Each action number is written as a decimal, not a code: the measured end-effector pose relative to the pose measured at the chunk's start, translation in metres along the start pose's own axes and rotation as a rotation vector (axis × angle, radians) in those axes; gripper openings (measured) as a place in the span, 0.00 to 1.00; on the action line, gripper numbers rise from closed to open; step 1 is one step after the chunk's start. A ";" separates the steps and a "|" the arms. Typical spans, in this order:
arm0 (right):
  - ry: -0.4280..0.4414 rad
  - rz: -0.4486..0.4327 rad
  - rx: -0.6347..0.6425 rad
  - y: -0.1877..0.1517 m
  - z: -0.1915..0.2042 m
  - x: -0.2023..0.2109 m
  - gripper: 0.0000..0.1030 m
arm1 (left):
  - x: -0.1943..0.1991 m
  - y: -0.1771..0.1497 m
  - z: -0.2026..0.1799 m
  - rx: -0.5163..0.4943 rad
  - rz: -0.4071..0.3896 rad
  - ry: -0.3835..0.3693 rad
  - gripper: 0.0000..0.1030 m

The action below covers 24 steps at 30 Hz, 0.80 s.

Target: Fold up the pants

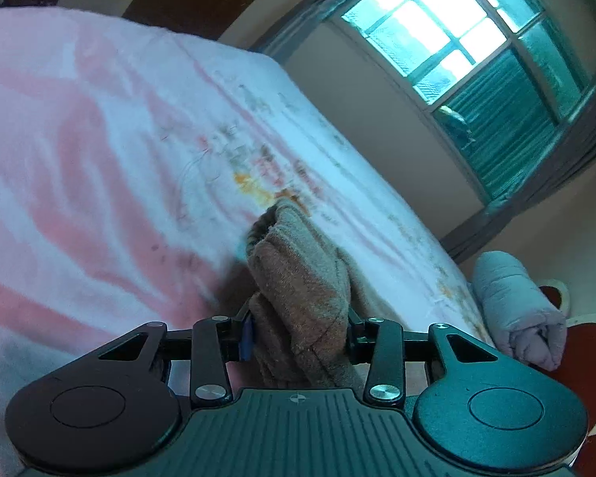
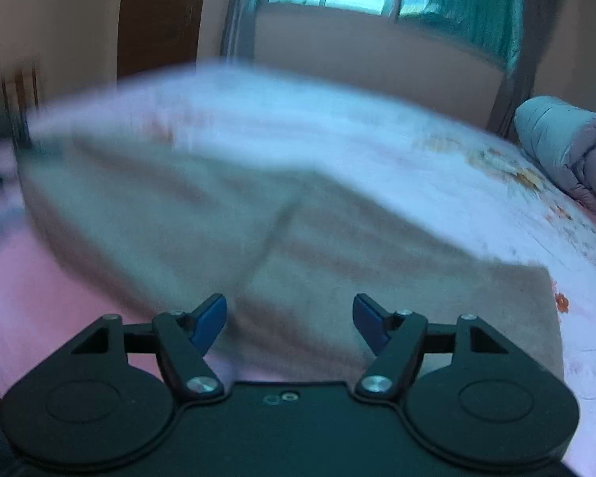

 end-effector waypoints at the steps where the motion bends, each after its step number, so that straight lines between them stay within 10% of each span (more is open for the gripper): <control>1: -0.012 0.030 0.047 -0.007 0.009 -0.010 0.62 | 0.000 0.003 -0.008 -0.014 0.000 -0.017 0.40; 13: -0.043 -0.108 0.002 -0.023 0.007 0.007 0.62 | -0.005 -0.003 -0.201 -0.284 0.059 -0.306 0.40; 19: -0.120 -0.269 -0.423 -0.048 -0.129 0.071 0.78 | -0.072 -0.076 -0.310 -0.474 0.220 -0.381 0.39; 24: -0.263 -0.209 -0.795 -0.090 -0.271 0.078 0.78 | -0.130 -0.189 -0.366 -0.599 0.422 -0.408 0.38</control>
Point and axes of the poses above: each gripper's, at about its wrist camera, not at the fingertips, and x roughly against the way its jaws point, z to its left, y to its top, the point moved 2 cm from there along -x, roughly the way its jaws point, and after that the axes turned 12 degrees about -y, right-handed, at the moved point
